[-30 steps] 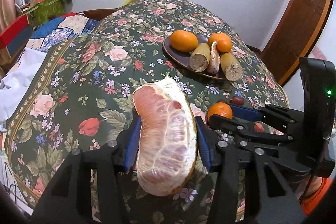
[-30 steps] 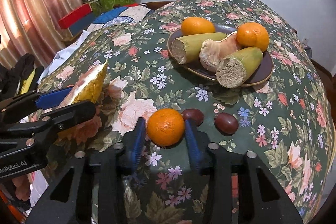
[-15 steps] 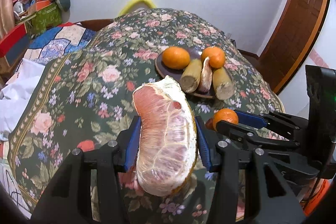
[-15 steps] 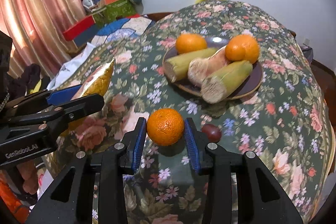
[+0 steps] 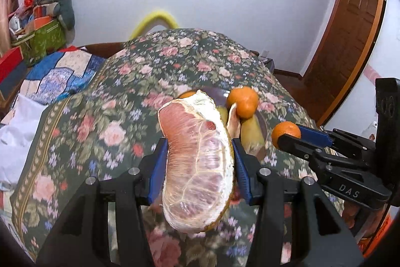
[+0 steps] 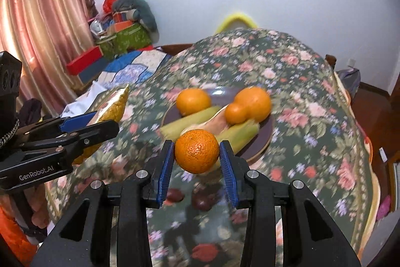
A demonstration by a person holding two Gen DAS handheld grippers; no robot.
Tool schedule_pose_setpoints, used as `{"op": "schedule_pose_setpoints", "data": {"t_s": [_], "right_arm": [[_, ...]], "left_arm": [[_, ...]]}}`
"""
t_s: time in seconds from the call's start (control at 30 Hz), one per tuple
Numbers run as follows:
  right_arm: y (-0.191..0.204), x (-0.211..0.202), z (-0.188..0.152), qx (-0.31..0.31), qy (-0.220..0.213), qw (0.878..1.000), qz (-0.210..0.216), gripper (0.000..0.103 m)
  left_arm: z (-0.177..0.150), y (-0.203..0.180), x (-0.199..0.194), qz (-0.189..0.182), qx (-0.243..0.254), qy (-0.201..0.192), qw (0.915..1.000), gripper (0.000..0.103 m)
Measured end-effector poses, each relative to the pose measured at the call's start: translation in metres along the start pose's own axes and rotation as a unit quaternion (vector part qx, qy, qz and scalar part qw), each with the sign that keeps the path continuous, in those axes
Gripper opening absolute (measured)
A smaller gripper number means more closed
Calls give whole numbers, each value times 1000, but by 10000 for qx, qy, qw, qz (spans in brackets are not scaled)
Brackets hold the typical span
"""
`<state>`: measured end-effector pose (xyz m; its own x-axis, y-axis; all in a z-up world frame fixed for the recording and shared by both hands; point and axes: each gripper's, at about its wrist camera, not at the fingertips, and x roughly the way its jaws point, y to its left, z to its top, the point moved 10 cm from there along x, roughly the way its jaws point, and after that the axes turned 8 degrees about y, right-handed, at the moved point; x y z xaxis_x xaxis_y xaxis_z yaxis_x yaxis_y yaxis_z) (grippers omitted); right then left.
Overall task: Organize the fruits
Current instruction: 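Carry pomelo segment with left and tangerine with right onto the plate, open both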
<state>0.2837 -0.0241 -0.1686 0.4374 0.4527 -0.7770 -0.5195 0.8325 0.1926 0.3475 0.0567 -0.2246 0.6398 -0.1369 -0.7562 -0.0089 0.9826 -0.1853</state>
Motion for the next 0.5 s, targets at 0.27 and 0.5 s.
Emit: {"op": "schedule_pose_setpoints", "data": {"t_s": [0.27,0.5], "right_arm": [[-33,8,19,111,-117,9997,-162,34],[-50,24,32,117,-108,9997,-160,34]], "left_arm": [[33,-12,27,-36,164,-38,9999,49],[58,-19,65,-128,141,104,9998,49]]}}
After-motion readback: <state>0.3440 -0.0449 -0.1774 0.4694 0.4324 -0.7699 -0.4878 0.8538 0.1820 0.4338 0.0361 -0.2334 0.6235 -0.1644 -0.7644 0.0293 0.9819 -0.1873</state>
